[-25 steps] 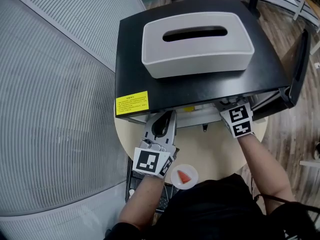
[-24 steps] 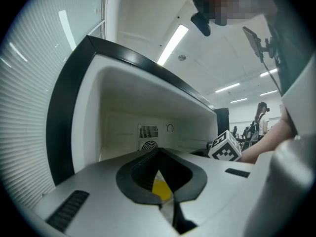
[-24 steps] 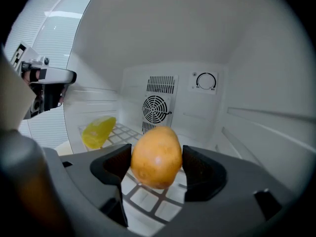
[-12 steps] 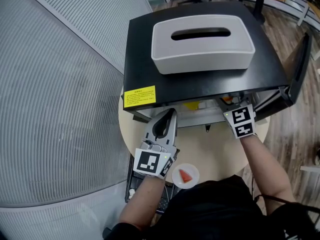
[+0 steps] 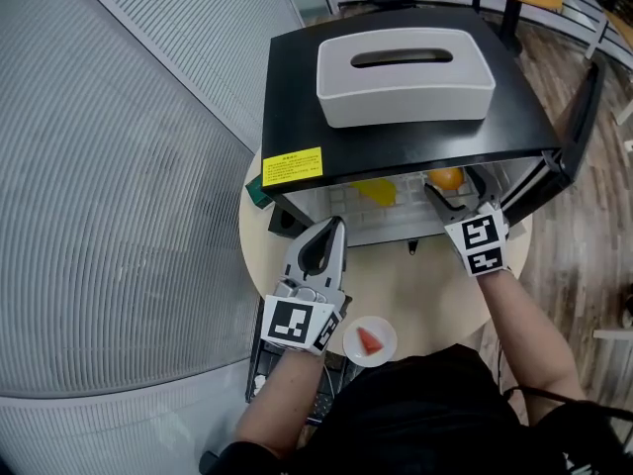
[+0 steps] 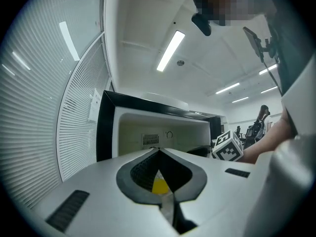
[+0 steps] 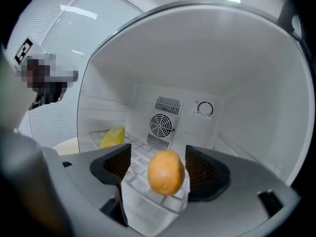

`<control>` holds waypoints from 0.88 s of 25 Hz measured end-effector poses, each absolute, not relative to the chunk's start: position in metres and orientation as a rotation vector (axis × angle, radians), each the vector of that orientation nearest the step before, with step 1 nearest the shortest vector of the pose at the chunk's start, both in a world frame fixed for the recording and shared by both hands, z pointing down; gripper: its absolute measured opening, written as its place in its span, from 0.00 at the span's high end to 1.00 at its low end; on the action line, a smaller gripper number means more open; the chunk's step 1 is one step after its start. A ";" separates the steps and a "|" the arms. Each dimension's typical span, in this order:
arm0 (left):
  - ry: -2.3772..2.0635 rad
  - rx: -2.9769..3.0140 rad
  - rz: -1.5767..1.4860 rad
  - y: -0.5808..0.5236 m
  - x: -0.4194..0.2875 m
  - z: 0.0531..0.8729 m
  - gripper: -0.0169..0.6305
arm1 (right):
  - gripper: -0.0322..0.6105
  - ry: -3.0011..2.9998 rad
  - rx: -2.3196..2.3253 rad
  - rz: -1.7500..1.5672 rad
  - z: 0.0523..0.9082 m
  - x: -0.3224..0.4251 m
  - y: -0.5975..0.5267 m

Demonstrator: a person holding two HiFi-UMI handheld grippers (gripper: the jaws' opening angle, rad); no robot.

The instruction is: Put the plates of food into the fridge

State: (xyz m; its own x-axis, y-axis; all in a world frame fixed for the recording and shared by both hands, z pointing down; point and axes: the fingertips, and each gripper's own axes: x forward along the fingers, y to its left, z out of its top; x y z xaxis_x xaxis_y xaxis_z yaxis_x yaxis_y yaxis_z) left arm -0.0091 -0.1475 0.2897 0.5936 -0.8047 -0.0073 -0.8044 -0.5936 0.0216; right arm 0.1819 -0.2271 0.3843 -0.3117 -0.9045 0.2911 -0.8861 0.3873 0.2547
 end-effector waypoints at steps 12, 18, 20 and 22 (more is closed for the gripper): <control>-1.447 2.782 -0.034 -0.104 -0.048 0.285 0.97 | 0.43 -2.321 1.512 -0.029 0.385 0.148 -0.177; -1.480 2.740 -0.020 -0.083 -0.069 0.298 0.97 | 0.43 -2.343 1.454 0.007 0.404 0.128 -0.147; -1.487 2.727 -0.014 -0.075 -0.075 0.304 0.97 | 0.43 -2.356 1.427 0.015 0.410 0.120 -0.136; -1.492 2.713 -0.009 -0.069 -0.082 0.310 0.97 | 0.43 -2.379 1.407 0.023 0.415 0.112 -0.126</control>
State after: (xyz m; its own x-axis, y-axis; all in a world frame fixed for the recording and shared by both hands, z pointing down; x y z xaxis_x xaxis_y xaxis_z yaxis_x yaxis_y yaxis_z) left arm -0.0816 -0.0685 0.3101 0.5360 -0.8441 0.0169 -0.8438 -0.5350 0.0424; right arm 0.1116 -0.1260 0.4148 -0.4293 -0.8425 0.3255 -0.8487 0.4995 0.1737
